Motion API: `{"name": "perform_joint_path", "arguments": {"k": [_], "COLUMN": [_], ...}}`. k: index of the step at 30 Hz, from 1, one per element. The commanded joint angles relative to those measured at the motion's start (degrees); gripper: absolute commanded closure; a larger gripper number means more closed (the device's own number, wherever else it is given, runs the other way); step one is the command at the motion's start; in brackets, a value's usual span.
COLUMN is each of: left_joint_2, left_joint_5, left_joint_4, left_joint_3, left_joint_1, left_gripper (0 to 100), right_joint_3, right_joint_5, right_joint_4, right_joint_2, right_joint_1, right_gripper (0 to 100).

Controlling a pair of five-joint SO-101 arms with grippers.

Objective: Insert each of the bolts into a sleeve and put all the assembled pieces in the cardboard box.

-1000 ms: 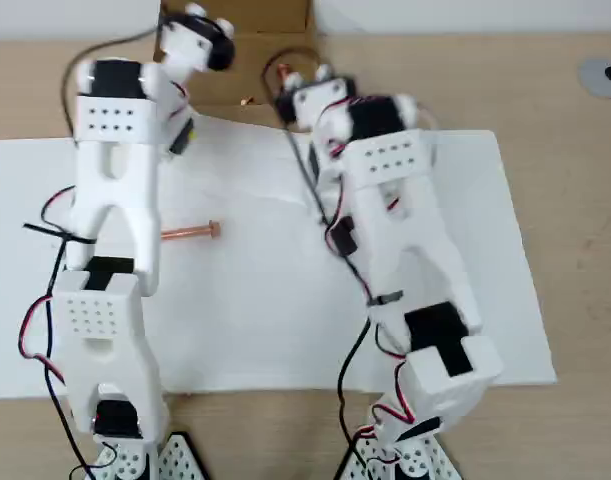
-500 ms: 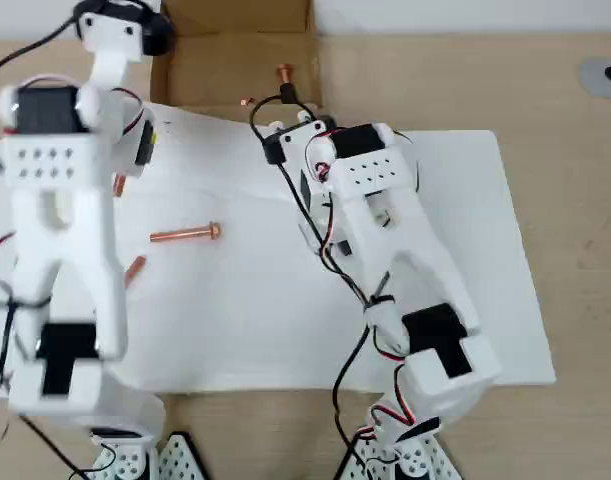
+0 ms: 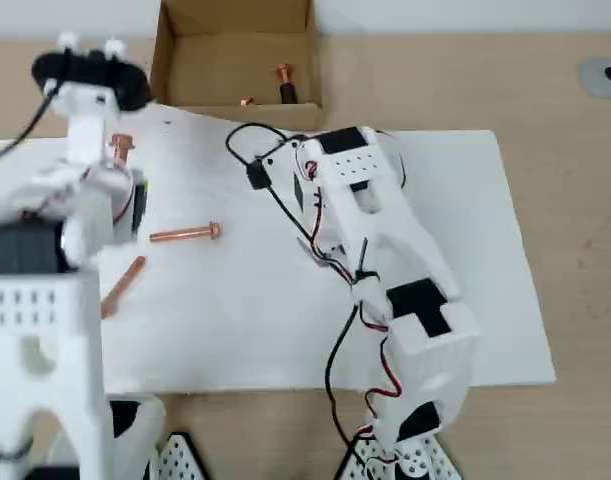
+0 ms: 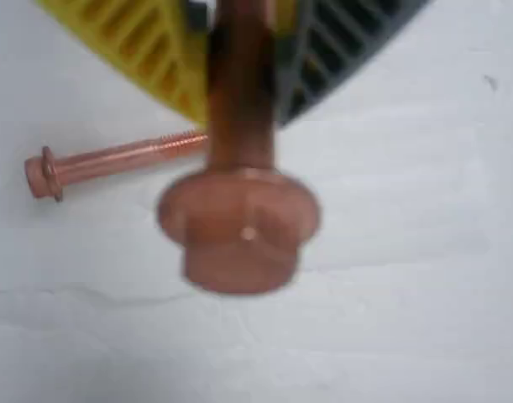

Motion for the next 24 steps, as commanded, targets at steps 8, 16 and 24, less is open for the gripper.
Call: {"name": "perform_joint_path", "arguments": {"k": [8,16,24], "left_joint_2": [-22.1,-27.4,-29.2], "left_joint_5": [-0.4,-2.5,-2.5], "left_joint_4": [-4.9,-4.4,-4.4], "left_joint_3": [13.8,15.9,15.9], "left_joint_1": [-0.8,-0.9,-0.9], "left_gripper": [99,99,99], "right_joint_3": [-6.5,-6.3,-6.5], "right_joint_5": [1.1,1.1,3.5], "right_joint_4": [0.0,0.0,2.0], "right_joint_2": [6.0,8.0,8.5], "right_joint_1": [-0.7,-0.7,-0.7], "right_gripper": [69.9,82.5,92.1]}}
